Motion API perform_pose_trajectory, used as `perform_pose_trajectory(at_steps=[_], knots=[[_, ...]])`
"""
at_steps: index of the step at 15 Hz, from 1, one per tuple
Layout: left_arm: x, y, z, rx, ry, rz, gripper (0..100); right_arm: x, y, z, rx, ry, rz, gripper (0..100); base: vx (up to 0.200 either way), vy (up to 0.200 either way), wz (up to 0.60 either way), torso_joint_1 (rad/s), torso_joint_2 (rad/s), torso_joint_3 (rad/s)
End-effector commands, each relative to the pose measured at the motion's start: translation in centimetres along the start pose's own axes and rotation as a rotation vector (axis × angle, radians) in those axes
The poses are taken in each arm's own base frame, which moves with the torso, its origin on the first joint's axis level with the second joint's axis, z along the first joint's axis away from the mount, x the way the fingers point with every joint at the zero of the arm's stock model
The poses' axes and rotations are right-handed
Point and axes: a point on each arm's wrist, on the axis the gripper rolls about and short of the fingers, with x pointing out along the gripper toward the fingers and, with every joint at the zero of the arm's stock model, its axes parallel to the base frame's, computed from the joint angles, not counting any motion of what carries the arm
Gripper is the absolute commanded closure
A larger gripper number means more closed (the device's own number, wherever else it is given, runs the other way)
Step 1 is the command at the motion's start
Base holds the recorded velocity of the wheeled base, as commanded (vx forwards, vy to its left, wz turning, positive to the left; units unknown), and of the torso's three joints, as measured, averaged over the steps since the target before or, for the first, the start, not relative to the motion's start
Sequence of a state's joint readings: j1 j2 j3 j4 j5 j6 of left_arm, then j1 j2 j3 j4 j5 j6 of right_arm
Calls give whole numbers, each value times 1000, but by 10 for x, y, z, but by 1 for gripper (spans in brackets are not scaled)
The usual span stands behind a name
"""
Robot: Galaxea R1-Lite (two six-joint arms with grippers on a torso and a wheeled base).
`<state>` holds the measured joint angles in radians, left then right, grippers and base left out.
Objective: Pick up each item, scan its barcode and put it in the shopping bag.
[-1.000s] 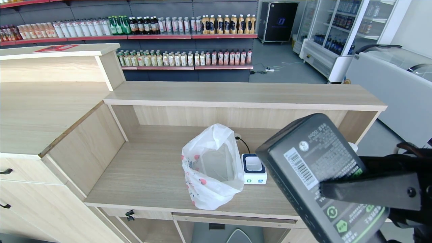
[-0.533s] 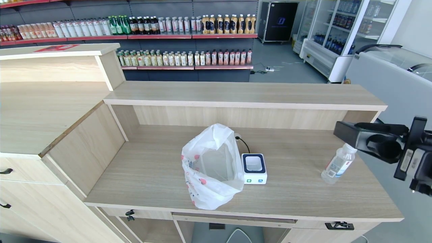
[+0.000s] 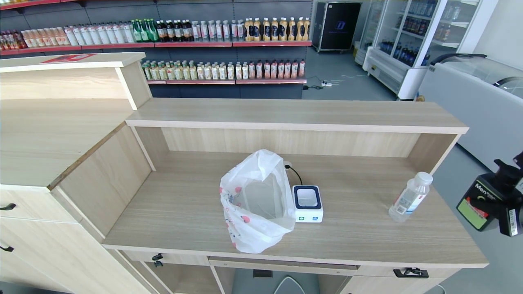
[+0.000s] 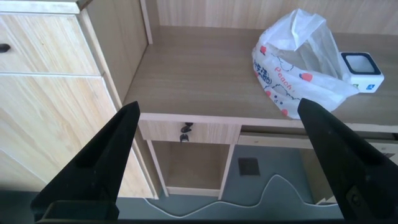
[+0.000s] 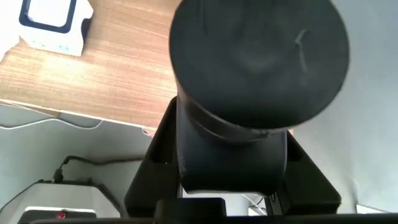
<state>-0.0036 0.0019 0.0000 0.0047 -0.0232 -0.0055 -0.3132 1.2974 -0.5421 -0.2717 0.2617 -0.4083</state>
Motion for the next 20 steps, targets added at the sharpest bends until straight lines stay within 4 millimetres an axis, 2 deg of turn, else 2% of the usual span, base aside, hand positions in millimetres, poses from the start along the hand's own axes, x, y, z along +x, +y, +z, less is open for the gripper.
perform_pose_trajectory(at_steps=[1,4,5,6,8,9,10,11,12,13,20], knots=[[0,0,0,-1,0,1,0,3,3,-2,-2,12,21,100,0,0,0,0,0,0],[0,0,0,-1,0,-1,0,8,15,4,-24,-14,88,100,0,0,400,3,2,2],[0,0,0,-1,0,-1,0,15,18,8,-1,-15,116,100,0,0,600,-7,2,2],[0,0,0,-1,0,1,0,25,23,16,82,-20,181,100,0,0,0,0,0,0],[0,0,0,-1,0,-1,0,58,28,32,312,11,305,100,0,0,0,0,0,0],[0,0,0,-1,0,1,0,68,27,35,348,24,319,100,0,0,0,0,0,0],[0,0,0,-1,-2,-1,0,90,26,37,382,37,336,100,0,0,0,0,0,0],[0,0,0,-1,0,1,0,101,27,36,402,34,385,100,0,0,0,0,0,0],[0,0,0,-1,0,1,0,107,26,36,427,11,487,100,0,0,0,0,0,0],[0,0,0,-1,0,-1,0,109,26,35,431,8,523,100,0,0,0,0,0,0],[0,0,0,-1,0,1,0,162,35,45,488,38,737,100,0,0,0,0,0,0]])
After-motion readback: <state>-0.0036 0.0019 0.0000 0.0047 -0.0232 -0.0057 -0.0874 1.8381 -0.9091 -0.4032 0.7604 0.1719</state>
